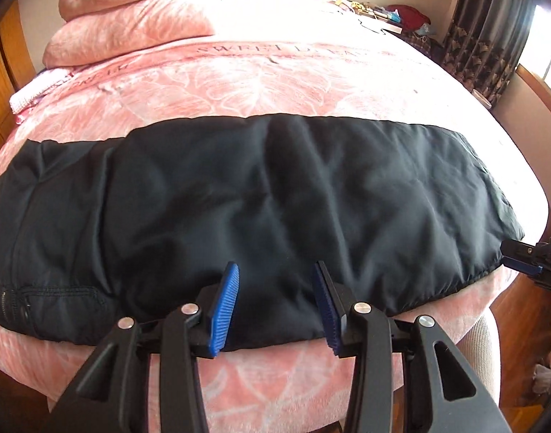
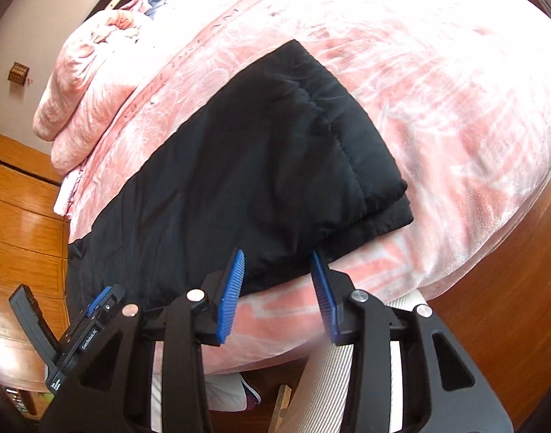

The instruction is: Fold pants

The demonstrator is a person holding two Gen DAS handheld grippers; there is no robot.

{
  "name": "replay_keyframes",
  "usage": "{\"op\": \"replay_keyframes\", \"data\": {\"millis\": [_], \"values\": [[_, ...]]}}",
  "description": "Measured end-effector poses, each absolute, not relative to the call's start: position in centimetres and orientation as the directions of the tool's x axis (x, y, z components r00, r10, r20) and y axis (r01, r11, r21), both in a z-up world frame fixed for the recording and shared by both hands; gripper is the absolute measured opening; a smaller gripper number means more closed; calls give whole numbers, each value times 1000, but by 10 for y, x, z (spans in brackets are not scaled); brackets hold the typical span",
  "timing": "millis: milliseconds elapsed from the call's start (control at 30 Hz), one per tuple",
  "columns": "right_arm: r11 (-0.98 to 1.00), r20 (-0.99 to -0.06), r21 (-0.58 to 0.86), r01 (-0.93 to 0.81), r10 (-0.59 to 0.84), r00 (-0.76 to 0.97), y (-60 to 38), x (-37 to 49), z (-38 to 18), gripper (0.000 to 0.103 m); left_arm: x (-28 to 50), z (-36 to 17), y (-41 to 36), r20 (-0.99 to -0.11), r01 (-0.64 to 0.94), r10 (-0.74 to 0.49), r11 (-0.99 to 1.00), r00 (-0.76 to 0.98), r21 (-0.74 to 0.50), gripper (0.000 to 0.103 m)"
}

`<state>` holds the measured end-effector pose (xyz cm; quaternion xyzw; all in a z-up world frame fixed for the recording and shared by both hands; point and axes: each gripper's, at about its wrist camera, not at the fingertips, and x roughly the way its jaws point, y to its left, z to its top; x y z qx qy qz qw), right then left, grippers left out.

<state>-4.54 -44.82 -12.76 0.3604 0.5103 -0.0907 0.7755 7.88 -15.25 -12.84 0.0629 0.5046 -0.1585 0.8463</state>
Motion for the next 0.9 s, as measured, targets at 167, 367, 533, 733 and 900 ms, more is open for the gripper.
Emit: {"op": "replay_keyframes", "data": {"millis": [167,367,533,733,900], "values": [[715,-846,475,512,212,489,-457,-41,-127,29,76,-142,-150,-880,308,-158,951,449,-14,55],[743,-837,468,479,199,509,-454,-43,-119,4,81,-147,-149,-885,297,-152,955,440,-16,63],[748,-859,444,494,199,472,-448,-50,-127,8,82,-150,-147,-890,298,-152,954,430,-19,67],[747,-848,460,480,210,486,-452,-57,-125,27,81,-149,-152,-893,312,-136,950,429,5,68],[730,-848,468,498,212,486,-458,-74,-124,45,74,-141,-146,-897,314,-158,949,413,-22,70]]}}
